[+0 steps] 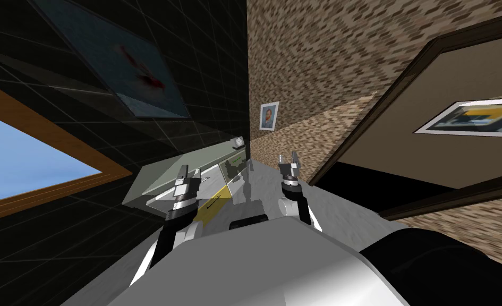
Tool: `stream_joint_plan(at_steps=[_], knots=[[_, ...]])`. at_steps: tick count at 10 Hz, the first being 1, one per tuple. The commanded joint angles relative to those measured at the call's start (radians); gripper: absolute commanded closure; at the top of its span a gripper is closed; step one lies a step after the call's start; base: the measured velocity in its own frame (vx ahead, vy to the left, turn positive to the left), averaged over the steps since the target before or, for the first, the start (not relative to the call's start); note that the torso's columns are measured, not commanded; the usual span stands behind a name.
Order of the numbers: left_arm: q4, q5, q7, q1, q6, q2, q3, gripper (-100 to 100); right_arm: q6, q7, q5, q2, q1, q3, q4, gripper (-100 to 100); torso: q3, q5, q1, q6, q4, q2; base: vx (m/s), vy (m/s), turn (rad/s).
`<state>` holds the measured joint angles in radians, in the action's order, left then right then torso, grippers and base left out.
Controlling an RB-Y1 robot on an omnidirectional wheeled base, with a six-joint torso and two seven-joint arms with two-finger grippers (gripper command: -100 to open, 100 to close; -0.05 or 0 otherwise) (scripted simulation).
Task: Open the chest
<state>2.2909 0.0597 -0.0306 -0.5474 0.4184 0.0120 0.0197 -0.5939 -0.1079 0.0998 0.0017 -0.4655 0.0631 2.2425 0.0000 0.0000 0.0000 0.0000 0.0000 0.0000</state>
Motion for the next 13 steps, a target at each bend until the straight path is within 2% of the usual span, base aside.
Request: stream_joint_plan(at_steps=[1,9,10,11,13], knots=[[0.0,0.0,0.0,0.0,0.0,0.0,0.0,0,0.0,0.0,0.0,0.0,0.0,0.0,0.0,0,-0.082,0.0,0.0,0.0,0.041,0.04,0.0,0.0,0.0],[0.0,0.0,0.0,0.0,0.0,0.0,0.0,0,0.0,0.0,0.0,0.0,0.0,0.0,0.0,0,-1.234,0.0,0.0,0.0,0.617,0.618,0.0,0.0,0.0],[-0.006,-0.003,-0.001,0.002,-0.001,0.03,-0.004,-100,0.0,0.0,0.0,0.0,0.0,0.0,0.0,0,-1.382,0.0,0.0,0.0,0.691,0.691,0.032,-0.013,0.024],[-0.013,-0.007,-0.002,0.003,-0.002,0.05,-0.007,-100,0.0,0.0,0.0,0.0,0.0,0.0,0.0,0,-1.452,0.0,0.0,0.0,0.724,0.724,0.068,-0.029,0.041],[-0.031,-0.016,-0.005,0.007,-0.006,0.087,-0.018,-100,0.0,0.0,0.0,0.0,0.0,0.0,0.0,0,-1.477,0.0,-0.002,0.0,0.736,0.734,0.099,-0.057,0.05]])
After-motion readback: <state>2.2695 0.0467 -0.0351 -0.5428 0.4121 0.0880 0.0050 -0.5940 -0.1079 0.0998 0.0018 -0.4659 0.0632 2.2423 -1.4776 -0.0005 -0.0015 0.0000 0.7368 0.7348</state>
